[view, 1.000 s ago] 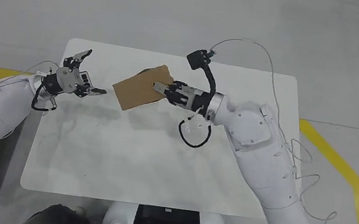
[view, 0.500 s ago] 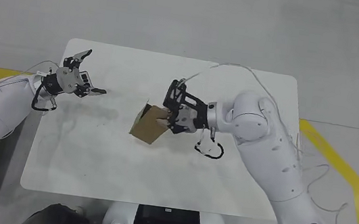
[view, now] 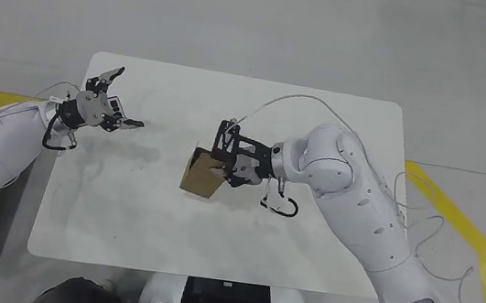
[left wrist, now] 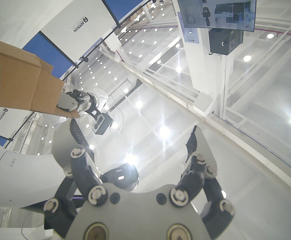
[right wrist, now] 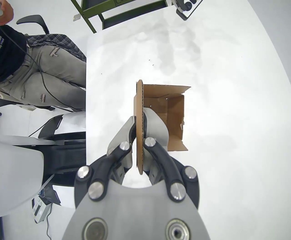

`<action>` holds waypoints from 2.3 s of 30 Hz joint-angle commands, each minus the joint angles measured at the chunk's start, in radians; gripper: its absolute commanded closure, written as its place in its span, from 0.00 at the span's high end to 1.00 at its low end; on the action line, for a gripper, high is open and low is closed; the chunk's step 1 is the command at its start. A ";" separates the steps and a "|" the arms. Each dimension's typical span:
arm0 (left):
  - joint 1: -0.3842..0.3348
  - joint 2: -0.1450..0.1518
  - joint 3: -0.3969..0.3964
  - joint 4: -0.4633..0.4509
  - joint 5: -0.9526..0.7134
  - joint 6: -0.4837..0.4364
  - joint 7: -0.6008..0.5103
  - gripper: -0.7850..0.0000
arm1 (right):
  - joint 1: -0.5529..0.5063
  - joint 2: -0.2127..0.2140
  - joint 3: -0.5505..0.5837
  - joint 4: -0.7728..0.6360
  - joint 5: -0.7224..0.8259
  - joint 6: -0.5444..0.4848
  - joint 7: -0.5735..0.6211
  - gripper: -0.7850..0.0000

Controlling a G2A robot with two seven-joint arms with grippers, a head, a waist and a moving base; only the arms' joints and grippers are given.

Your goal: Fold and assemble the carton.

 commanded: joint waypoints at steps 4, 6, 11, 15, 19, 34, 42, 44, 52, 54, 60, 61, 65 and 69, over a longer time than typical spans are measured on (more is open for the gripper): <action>0.000 0.000 0.000 0.000 0.000 0.000 0.000 1.00 | 0.027 0.008 -0.041 0.013 -0.118 -0.053 -0.054 0.00; 0.000 0.000 0.000 0.000 0.000 0.000 0.000 1.00 | 0.068 0.016 -0.064 0.056 -0.166 -0.112 -0.112 0.00; 0.000 0.000 0.000 0.000 0.000 0.000 0.000 1.00 | 0.166 0.030 -0.122 0.142 -0.269 -0.264 -0.265 0.00; 0.000 0.000 0.000 0.000 0.000 0.000 0.000 1.00 | 0.230 0.037 -0.202 0.112 -0.291 -0.264 -0.289 0.00; 0.000 0.000 0.000 0.000 0.000 0.000 0.000 1.00 | 0.313 0.055 -0.353 0.073 -0.314 -0.264 -0.275 0.00; 0.000 0.000 0.000 0.000 0.000 0.000 0.000 1.00 | 0.557 0.077 -0.685 0.197 -0.346 -0.264 -0.567 1.00; 0.000 0.000 0.000 0.000 0.000 0.000 0.000 1.00 | 0.578 0.113 -0.650 0.199 -0.283 -0.264 -0.746 1.00; 0.000 0.000 0.000 0.000 0.000 0.000 0.000 1.00 | 0.554 0.128 -0.621 0.210 -0.250 -0.253 -0.777 1.00; 0.000 0.000 0.000 0.000 0.000 0.000 0.000 1.00 | 0.388 0.209 -0.529 0.135 -0.142 -0.113 -0.740 1.00; 0.000 0.000 0.000 0.000 0.000 0.000 0.000 1.00 | 0.343 0.232 -0.492 0.100 -0.149 -0.060 -0.751 1.00; 0.000 0.000 0.000 0.000 0.000 0.000 0.000 1.00 | 0.154 0.311 -0.346 -0.074 -0.178 0.226 -0.759 1.00; 0.000 0.000 0.000 0.000 0.000 0.000 0.000 1.00 | 0.115 0.323 -0.320 -0.116 -0.174 0.298 -0.738 1.00; 0.000 0.000 0.000 0.000 0.000 0.000 0.000 1.00 | -0.054 0.367 -0.239 -0.283 -0.201 0.553 -0.657 1.00; 0.000 0.000 0.000 0.000 0.000 0.000 0.000 1.00 | -0.183 0.390 -0.217 -0.391 -0.275 0.651 -0.623 1.00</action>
